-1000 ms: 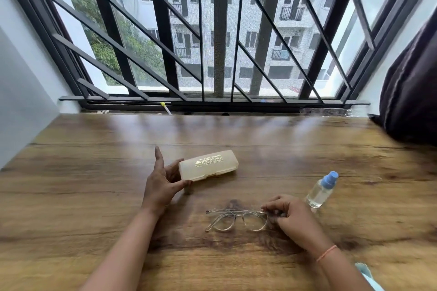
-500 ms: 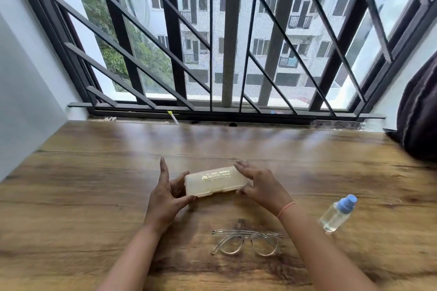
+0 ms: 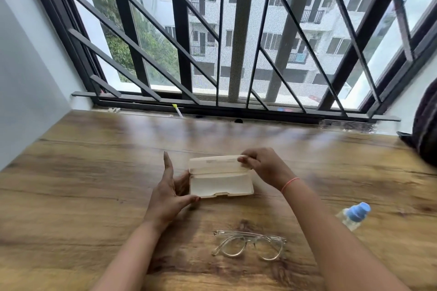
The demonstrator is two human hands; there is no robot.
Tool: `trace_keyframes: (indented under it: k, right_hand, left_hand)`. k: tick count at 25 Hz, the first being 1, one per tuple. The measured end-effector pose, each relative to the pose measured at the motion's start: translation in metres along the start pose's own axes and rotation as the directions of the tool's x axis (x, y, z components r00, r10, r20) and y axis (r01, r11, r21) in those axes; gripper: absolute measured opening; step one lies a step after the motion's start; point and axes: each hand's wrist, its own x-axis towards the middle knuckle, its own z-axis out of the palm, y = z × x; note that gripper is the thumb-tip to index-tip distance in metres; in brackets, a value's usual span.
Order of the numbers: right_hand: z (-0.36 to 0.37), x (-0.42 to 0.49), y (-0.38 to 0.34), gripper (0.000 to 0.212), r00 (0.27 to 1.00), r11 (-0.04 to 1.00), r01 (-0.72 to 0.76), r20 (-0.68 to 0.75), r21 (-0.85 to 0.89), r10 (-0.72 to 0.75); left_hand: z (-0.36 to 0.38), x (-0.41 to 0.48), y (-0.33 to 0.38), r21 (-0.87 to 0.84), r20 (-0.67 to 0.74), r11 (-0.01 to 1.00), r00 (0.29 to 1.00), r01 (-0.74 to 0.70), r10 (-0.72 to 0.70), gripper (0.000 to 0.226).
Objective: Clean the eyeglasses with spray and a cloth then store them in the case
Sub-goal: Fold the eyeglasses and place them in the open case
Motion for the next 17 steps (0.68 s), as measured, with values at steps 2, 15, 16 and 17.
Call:
trace_keyframes:
  k: [2, 15, 16, 17]
  right_hand:
    - [0.0, 0.009, -0.002, 0.027, 0.994, 0.989, -0.105, 0.026, 0.1, 0.103]
    - [0.008, -0.112, -0.058, 0.014, 0.961, 0.942, 0.017, -0.254, -0.336, -0.108]
    - [0.019, -0.124, -0.054, 0.015, 0.977, 0.93, 0.018, -0.19, -0.366, -0.093]
    - [0.027, -0.133, -0.049, 0.018, 0.989, 0.917, 0.007, -0.135, -0.398, -0.066]
  left_hand:
    - [0.002, -0.001, 0.003, 0.01, 0.004, 1.0, 1.0, 0.0, 0.0, 0.131]
    - [0.002, 0.001, 0.005, 0.036, 0.024, 0.999, 1.0, 0.003, -0.004, 0.122]
    - [0.002, 0.001, 0.005, 0.044, 0.018, 0.999, 1.0, 0.001, -0.002, 0.123]
    - [0.001, 0.001, 0.004, 0.05, 0.014, 0.999, 1.0, 0.001, -0.002, 0.123]
